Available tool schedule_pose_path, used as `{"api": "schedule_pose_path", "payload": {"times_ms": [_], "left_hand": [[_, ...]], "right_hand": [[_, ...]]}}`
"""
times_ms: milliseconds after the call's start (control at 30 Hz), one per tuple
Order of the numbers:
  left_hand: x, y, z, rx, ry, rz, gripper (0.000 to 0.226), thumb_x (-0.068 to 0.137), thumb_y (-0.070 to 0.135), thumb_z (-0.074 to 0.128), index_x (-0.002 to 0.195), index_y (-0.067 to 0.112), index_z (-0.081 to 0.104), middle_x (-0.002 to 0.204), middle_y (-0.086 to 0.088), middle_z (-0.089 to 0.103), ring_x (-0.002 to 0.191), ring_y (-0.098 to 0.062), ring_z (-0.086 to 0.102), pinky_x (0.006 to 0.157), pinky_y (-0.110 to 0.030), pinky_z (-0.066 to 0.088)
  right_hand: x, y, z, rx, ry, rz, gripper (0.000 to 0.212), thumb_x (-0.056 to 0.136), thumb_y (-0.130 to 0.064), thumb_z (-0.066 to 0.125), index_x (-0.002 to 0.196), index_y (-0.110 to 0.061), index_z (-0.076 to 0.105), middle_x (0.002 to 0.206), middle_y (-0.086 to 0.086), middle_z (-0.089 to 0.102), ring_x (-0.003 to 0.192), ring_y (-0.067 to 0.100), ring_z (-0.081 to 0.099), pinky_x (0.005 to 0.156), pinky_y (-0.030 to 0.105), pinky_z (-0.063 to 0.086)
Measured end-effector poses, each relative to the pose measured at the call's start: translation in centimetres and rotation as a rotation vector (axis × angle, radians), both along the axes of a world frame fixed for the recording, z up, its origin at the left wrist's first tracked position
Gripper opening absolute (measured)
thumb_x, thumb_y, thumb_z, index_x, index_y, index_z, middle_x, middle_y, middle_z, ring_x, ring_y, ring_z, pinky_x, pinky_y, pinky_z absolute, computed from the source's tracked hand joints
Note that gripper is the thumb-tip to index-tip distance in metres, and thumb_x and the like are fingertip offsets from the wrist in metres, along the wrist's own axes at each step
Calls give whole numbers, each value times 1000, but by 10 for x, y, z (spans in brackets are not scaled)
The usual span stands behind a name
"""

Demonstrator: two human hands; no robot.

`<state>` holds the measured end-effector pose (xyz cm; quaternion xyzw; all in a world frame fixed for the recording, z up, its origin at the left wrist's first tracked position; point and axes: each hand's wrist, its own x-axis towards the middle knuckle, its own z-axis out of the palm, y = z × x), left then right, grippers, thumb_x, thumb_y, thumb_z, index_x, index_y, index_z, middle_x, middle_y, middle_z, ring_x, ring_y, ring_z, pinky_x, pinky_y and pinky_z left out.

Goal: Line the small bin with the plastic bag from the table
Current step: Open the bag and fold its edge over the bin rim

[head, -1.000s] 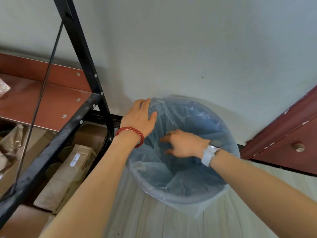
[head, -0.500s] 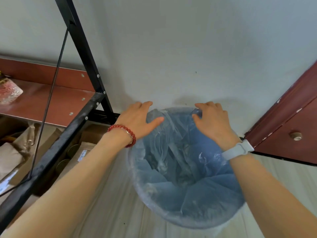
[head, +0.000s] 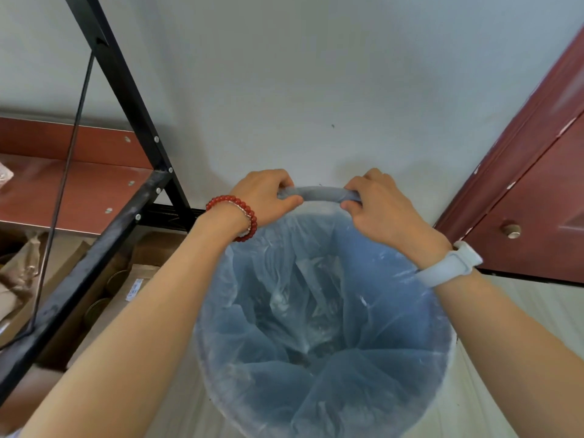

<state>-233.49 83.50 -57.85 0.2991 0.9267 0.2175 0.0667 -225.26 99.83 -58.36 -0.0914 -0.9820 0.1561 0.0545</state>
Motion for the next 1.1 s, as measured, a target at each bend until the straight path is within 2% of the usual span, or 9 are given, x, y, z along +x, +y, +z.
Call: {"api": "schedule_pose_path", "payload": {"times_ms": [167, 267, 500, 600, 700, 800, 900, 1000, 1100], "left_hand": [[0, -2, 8, 22, -14, -20, 30, 90, 33, 49, 108, 10, 55, 111, -11, 62, 88, -18, 49, 77, -28, 39], [1, -3, 6, 2, -28, -23, 30, 90, 34, 49, 108, 11, 54, 112, -12, 62, 89, -18, 48, 78, -30, 39], [2, -3, -4, -58, -56, -40, 30, 91, 36, 46, 109, 13, 51, 100, -6, 58, 86, -20, 49, 75, -30, 38], [2, -6, -10, -77, -13, -41, 30, 91, 37, 45, 107, 12, 50, 91, -3, 55, 79, -21, 49, 69, -29, 35], [4, -7, -17, -75, 90, -34, 33, 92, 37, 45, 110, 11, 51, 95, -9, 62, 81, -25, 53, 70, -31, 38], [8, -5, -25, -52, 154, -54, 32, 92, 35, 44, 109, 9, 53, 105, -11, 61, 96, -29, 57, 80, -36, 45], [10, -3, -31, -23, 158, -56, 31, 93, 33, 44, 108, 9, 54, 109, -10, 57, 99, -27, 55, 85, -39, 47], [11, -1, -36, -27, 155, -45, 28, 93, 32, 43, 106, 9, 52, 106, -11, 62, 97, -31, 57, 78, -37, 45], [12, 2, -43, -48, 145, -41, 28, 93, 32, 43, 108, 10, 51, 106, -14, 65, 98, -33, 58, 75, -36, 44]], "right_hand": [[1, 6, 13, -162, -10, 50, 12, 91, -22, 47, 97, -14, 53, 88, 6, 51, 80, 27, 50, 68, 32, 37], [3, 9, 15, -258, -81, 72, 9, 91, -26, 46, 92, -19, 52, 87, 4, 58, 66, 15, 48, 56, 27, 35], [10, 18, 17, -446, -263, 70, 36, 90, -44, 45, 110, -16, 56, 110, -1, 56, 102, 20, 53, 89, 33, 39], [12, 22, 14, -397, -348, 101, 33, 92, -37, 45, 115, -15, 52, 110, 0, 55, 99, 20, 53, 90, 35, 41], [15, 25, 6, -321, -346, 109, 22, 93, -26, 43, 108, -11, 50, 95, 7, 58, 76, 19, 53, 70, 30, 42], [17, 27, -3, -284, -300, 97, 11, 94, -23, 43, 94, -14, 50, 77, 1, 55, 60, 12, 50, 57, 23, 37], [16, 26, -11, -188, -232, 67, 21, 92, -19, 46, 74, -8, 48, 66, 5, 50, 55, 17, 44, 51, 24, 32], [15, 25, -14, -7, -181, 36, 37, 88, -19, 47, 54, -11, 34, 55, 3, 39, 54, 21, 37, 48, 29, 26], [15, 23, -19, 11, -173, 24, 47, 86, -16, 49, 45, -14, 27, 55, 1, 28, 49, 17, 31, 47, 28, 24]]}}
